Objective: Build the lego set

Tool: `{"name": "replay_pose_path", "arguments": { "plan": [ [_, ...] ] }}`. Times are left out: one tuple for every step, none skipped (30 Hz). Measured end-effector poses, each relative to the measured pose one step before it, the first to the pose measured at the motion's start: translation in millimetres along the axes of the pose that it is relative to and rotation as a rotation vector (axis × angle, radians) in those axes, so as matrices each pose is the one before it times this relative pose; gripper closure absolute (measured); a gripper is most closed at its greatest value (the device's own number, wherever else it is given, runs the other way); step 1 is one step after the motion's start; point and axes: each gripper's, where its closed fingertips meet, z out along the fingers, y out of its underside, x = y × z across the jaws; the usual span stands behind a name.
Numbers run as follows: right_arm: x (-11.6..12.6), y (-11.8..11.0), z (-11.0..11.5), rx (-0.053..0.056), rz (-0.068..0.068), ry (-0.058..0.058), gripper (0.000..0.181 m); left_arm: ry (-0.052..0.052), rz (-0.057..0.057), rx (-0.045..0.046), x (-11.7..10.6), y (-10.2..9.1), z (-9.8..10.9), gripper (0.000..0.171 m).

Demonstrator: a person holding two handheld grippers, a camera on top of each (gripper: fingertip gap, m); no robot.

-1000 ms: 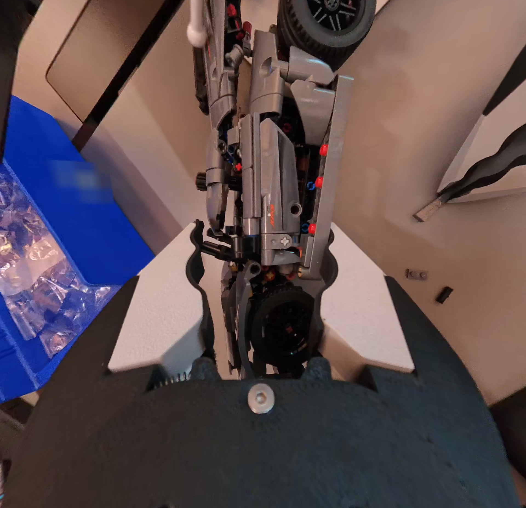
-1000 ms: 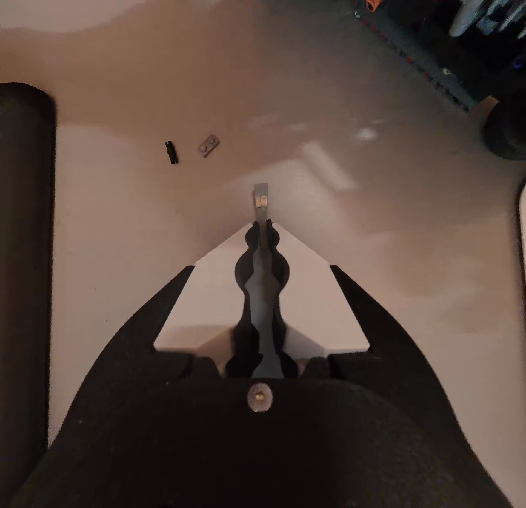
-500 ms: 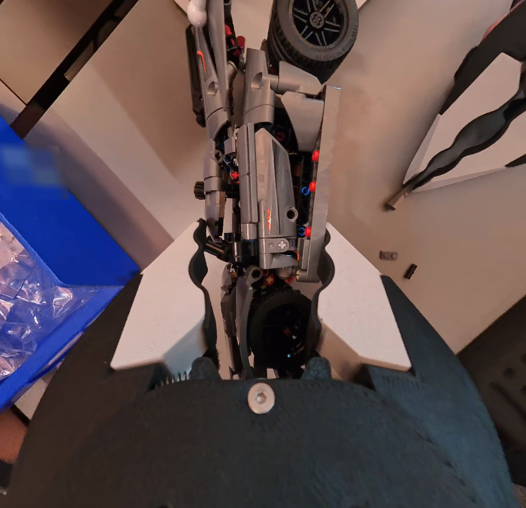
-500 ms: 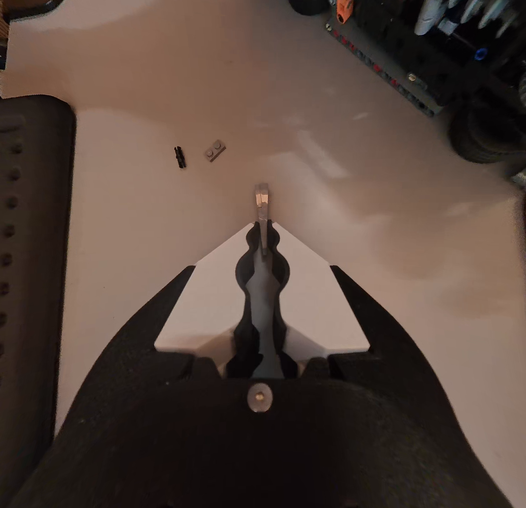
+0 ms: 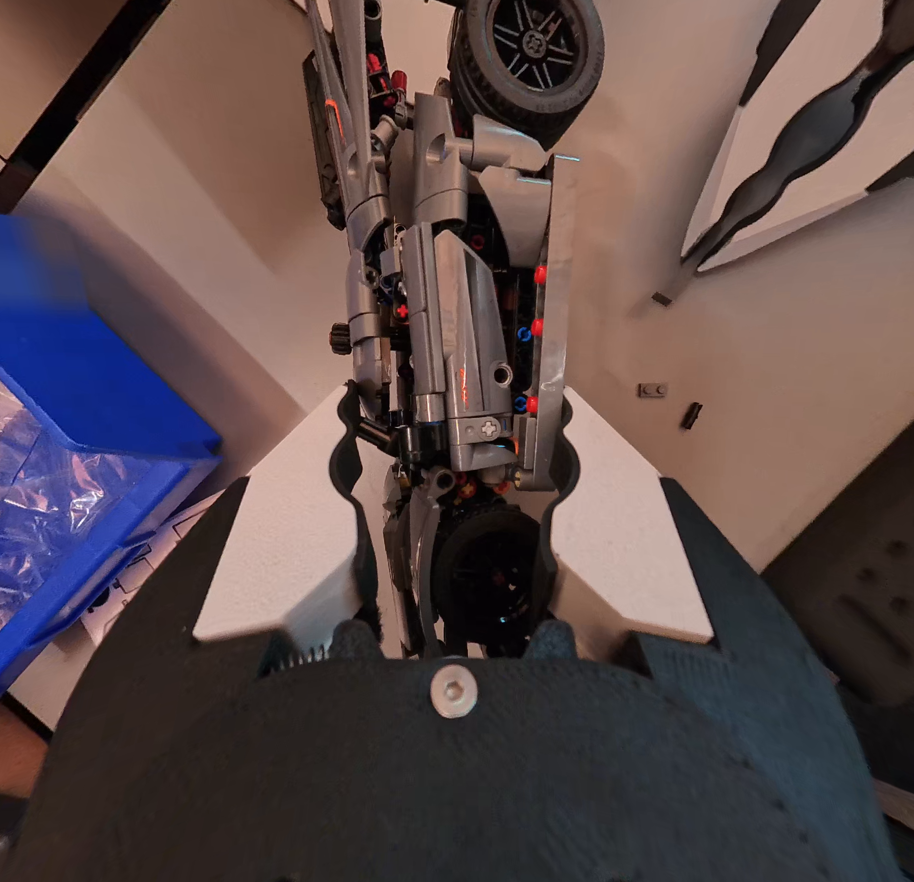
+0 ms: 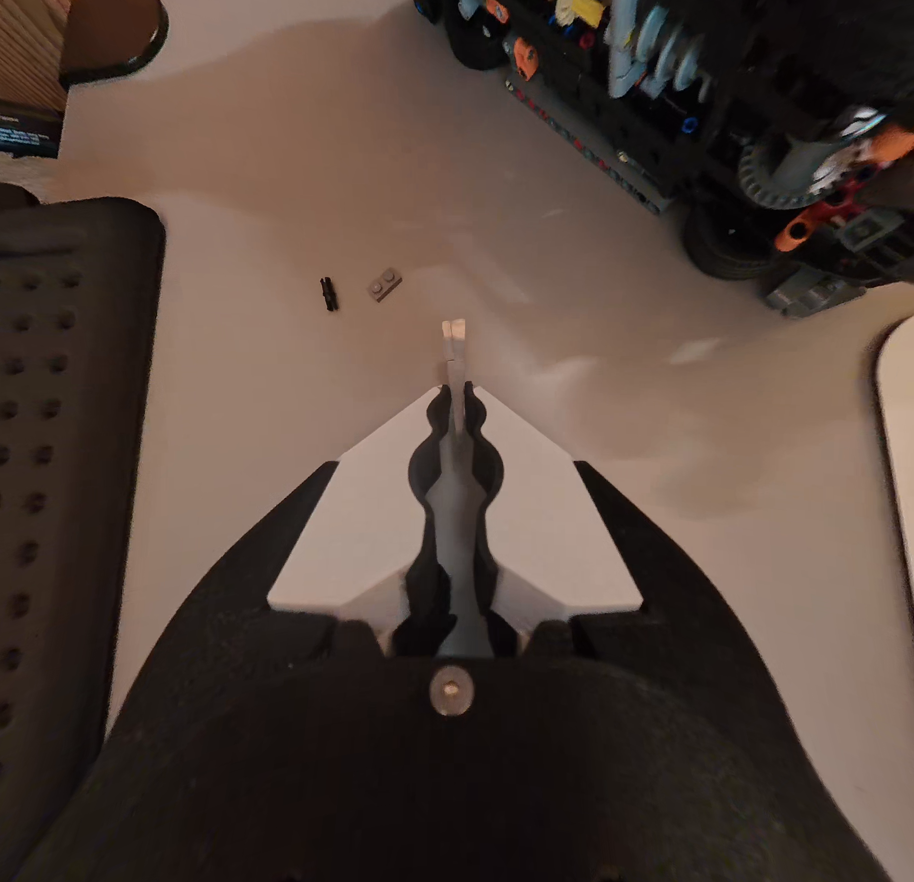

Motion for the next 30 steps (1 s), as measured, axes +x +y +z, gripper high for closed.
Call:
{"name": "replay_pose_path", "arguments": {
  "plan": [
    [1.09,-2.4,-1.69,0.0161,0.0027,0.0029,0.177,0.0004,0.0174,-0.0017,0.95,0.46,-0.37,0.097],
    [0.99,-1.35,-1.47,0.0106,0.006,0.0008,0.177,0.0012,0.0157,-0.00046,1.08,0.24,-0.38,0.097],
    [0.56,-0.14,-1.13,0.0029,0.0057,-0.0011,0.176,0.0041,0.0094,0.00165,1.43,0.01,-0.24,0.097],
    [-0.33,0.39,-0.83,-0.0003,-0.0007,-0.0041,0.176,0.0063,0.0083,0.00121,1.65,0.12,-0.3,0.097],
    [-0.77,0.36,-0.59,-0.001,-0.0049,-0.004,0.177,0.0078,0.0086,-0.00081,1.59,0.58,-0.52,0.097],
    [-0.31,0.42,-0.5,-0.0018,-0.0031,-0.0012,0.177,0.0084,0.0027,-0.00035,1.32,0.42,-0.61,0.097],
    [-0.15,-0.13,-0.69,0.0001,-0.0018,-0.0005,0.177,0.0079,-0.0008,-0.00289,1.49,0.6,-0.46,0.097],
    [-0.32,-0.54,-0.63,0.0035,-0.0023,-0.0012,0.177,-0.0001,0.0072,-0.00804,1.21,0.97,-0.23,0.097],
    [-0.31,-0.65,-0.71,0.0039,-0.0014,-0.0012,0.177,0.0006,0.0093,-0.00453,1.48,0.46,-0.57,0.098],
    [-0.26,-0.41,-0.81,0.0017,-0.0003,-0.0006,0.177,0.0119,-0.0019,0.00022,2.18,-0.01,-0.26,0.098],
    [-0.06,-0.52,-0.99,0.0019,-0.0011,0.001,0.176,0.013,-0.0028,0.00105,2.49,0.08,-0.21,0.098],
    [-0.12,-0.81,-1.03,0.0046,-0.0017,0.0004,0.176,0.0101,0.0039,-0.00192,2.93,0.31,-0.22,0.098],
    [-0.49,-0.93,-0.98,0.0052,-0.0003,-0.0025,0.175,0.0126,0.0034,0.00215,3.44,-0.28,-0.03,0.098],
    [-0.48,-0.68,-0.93,0.0045,-0.0012,-0.0037,0.175,0.0218,0.0008,0.0047,4.2,-0.48,0.18,0.098],
    [-0.5,-0.37,-0.86,0.0038,-0.0036,-0.0033,0.175,0.0284,-0.001,0.00428,5.12,-0.62,0.37,0.099],
    [-0.67,-0.16,-1.11,0.002,-0.0035,-0.0049,0.175,0.0276,-0.0009,-0.00543,6.05,-0.05,0.79,0.1],
    [-1.57,0.26,-1.21,-0.0003,-0.0037,-0.0105,0.174,0.0246,0.0037,-0.00913,6.79,-0.19,1.3,0.1],
    [-2.41,0.56,-1.69,-0.0021,-0.0065,-0.0139,0.174,0.0166,0.0095,-0.00711,5.47,-0.69,1.21,0.099],
    [-2.6,0.78,-2.0,-0.0038,-0.0083,-0.0135,0.174,0.0053,0.0093,-0.00391,3.11,-0.96,1.3,0.099],
    [-3.2,0.6,-2.21,-0.0024,-0.0102,-0.0145,0.175,-0.0027,0.0042,-0.00183,1.06,-1.06,0.76,0.099],
    [-4.2,-0.31,-2.87,0.0022,-0.0156,-0.0186,0.175,-0.0019,-0.0009,-0.0046,0.15,-0.21,0.51,0.098],
    [-4.05,-1.97,-3.58,0.0101,-0.022,-0.0137,0.174,0.002,-0.0056,-0.00311,-0.09,0.18,0.64,0.098],
    [-2.07,-4.16,-4.59,0.0214,-0.0214,-0.0012,0.174,0.0037,-0.0071,-0.00338,-0.41,0.7,0.52,0.097],
    [-2.34,-6.13,-5.01,0.0309,-0.0181,-0.0029,0.173,0.0034,-0.0041,-0.00039,-0.38,0.01,0.55,0.096],
    [-2.18,-6.48,-4.96,0.0299,-0.0151,-0.0023,0.173,0.0036,-0.0032,0.00034,-0.24,0.12,0.73,0.096],
    [1.96,-5.87,-5.13,0.0234,-0.0118,0.0235,0.171,0.0028,-0.0049,0.0003,-0.45,0.1,0.95,0.095],
    [4.63,-6.53,-5.0,0.0252,-0.0123,0.0391,0.169,0.0037,-0.005,0.00117,-0.41,-0.01,0.64,0.094],
    [3.64,-7.45,-4.51,0.0313,-0.0133,0.0314,0.164,0.0027,-0.003,0.00284,-0.65,0.05,0.37,0.092],
    [4.59,-7.09,-3.99,0.0293,-0.0128,0.0364,0.16,-0.005,-0.0034,0.0102,-1.57,-1.1,-0.3,0.092],
    [6.8,-5.88,-3.17,0.0207,-0.0102,0.0495,0.154,-0.0017,-0.0058,0.00973,-0.77,-0.7,-0.72,0.092]
  ]
}}
